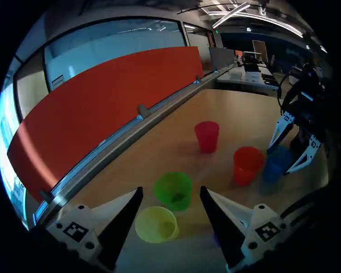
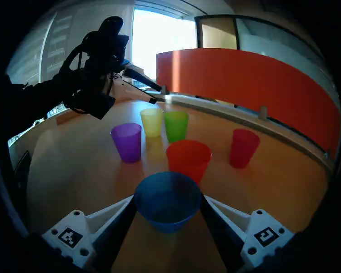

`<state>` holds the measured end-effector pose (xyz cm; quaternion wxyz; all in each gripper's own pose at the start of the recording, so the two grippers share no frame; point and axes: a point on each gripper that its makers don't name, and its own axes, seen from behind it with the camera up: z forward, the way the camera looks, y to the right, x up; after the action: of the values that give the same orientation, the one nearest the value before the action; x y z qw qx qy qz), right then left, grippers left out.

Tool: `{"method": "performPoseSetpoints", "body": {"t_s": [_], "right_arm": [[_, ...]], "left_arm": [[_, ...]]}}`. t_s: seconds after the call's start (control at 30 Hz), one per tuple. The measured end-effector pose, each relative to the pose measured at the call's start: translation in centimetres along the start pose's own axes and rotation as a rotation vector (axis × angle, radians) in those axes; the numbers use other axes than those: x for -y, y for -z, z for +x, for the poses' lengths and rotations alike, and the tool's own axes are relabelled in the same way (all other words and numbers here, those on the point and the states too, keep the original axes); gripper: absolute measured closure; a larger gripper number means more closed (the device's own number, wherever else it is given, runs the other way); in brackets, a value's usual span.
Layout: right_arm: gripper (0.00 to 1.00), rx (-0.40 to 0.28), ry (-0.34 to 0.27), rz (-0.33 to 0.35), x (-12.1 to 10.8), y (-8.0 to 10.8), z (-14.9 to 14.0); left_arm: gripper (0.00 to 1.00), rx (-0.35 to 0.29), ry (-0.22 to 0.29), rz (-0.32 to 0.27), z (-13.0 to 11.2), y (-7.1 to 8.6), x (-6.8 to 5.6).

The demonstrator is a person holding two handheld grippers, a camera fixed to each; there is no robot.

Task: Pour water

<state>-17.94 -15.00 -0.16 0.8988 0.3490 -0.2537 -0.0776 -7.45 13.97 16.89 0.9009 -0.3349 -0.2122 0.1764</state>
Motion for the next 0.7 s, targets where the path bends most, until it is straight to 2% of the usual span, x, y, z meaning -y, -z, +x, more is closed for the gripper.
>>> {"method": "performPoseSetpoints", "body": {"t_s": [0.37, 0.7], "right_arm": [[0.08, 0.003, -0.011, -0.013, -0.2, 0.1, 0.3], [0.09, -0.079, -0.018, -0.021, -0.1, 0.8, 2.9]], "left_arm": [[0.07, -0.001, 0.003, -0.003, 0.1, -0.1, -0.1], [0.07, -0.007, 0.004, -0.006, 0.6, -0.5, 0.0]]}}
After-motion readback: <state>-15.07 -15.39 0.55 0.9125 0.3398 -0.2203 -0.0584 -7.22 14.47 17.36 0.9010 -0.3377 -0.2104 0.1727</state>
